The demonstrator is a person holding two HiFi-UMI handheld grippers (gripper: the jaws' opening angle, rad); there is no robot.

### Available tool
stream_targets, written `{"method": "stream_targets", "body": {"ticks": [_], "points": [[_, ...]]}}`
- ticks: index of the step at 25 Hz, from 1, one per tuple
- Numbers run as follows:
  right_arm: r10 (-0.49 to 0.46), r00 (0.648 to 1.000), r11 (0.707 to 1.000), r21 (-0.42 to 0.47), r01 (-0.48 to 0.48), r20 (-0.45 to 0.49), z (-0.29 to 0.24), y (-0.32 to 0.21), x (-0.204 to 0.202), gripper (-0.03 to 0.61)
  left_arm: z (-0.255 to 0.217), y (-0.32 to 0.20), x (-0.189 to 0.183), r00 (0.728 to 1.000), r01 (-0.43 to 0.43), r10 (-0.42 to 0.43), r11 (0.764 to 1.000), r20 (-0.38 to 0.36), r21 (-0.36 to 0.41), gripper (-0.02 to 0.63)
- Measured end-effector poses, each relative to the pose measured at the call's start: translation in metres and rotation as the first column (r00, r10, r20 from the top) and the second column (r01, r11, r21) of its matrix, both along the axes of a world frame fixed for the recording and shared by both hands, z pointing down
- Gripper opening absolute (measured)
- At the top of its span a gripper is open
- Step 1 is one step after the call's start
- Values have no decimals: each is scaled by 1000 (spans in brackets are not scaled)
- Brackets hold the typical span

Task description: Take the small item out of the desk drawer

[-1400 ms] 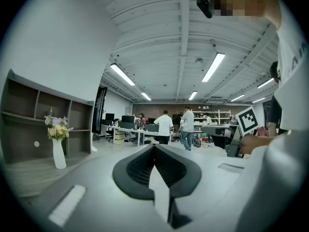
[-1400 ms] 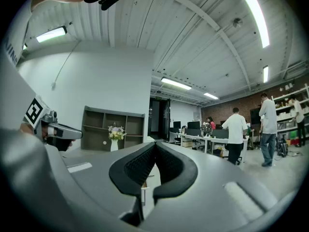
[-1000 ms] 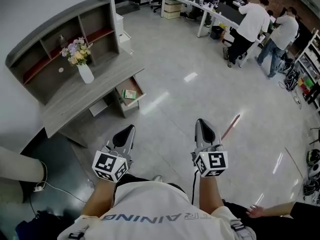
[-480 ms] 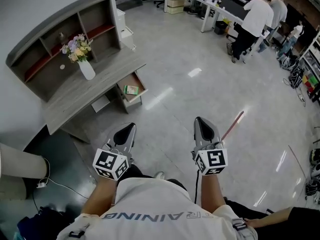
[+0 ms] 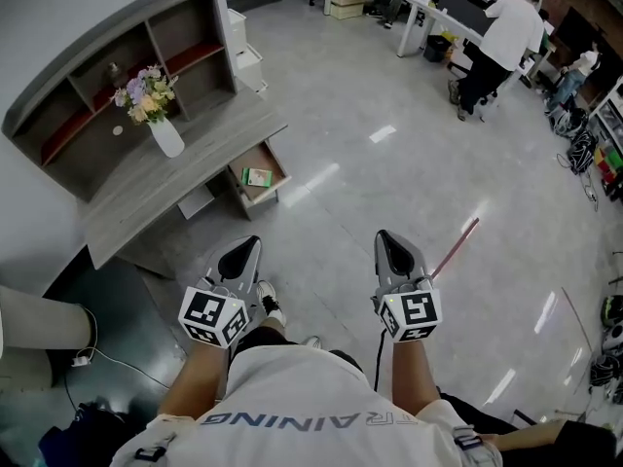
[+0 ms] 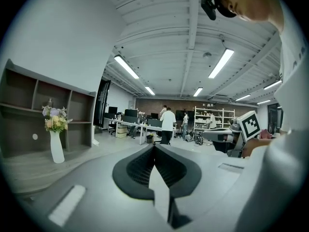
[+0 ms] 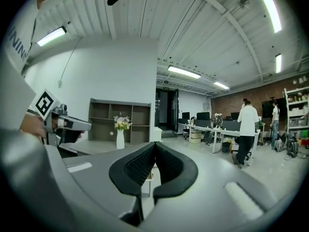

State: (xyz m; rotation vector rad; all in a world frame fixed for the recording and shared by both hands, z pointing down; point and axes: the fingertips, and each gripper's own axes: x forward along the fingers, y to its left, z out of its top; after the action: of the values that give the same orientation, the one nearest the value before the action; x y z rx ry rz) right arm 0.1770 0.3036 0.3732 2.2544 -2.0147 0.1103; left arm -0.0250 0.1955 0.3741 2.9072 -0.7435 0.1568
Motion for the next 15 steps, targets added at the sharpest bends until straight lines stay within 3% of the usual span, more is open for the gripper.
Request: {"method": "stream_targets", "body": {"ticks": [6,15], "points": [[20,1000,1000,-9,-20,-24,-6,-54,22,15,-2,-60,13,1000,17,-17,1000,-24,-2,-8],[-30,999,999,-32,28,-43,-13,-171,16,15,-3,-171,12,999,39,-40,999,-35,-21,-8]]}}
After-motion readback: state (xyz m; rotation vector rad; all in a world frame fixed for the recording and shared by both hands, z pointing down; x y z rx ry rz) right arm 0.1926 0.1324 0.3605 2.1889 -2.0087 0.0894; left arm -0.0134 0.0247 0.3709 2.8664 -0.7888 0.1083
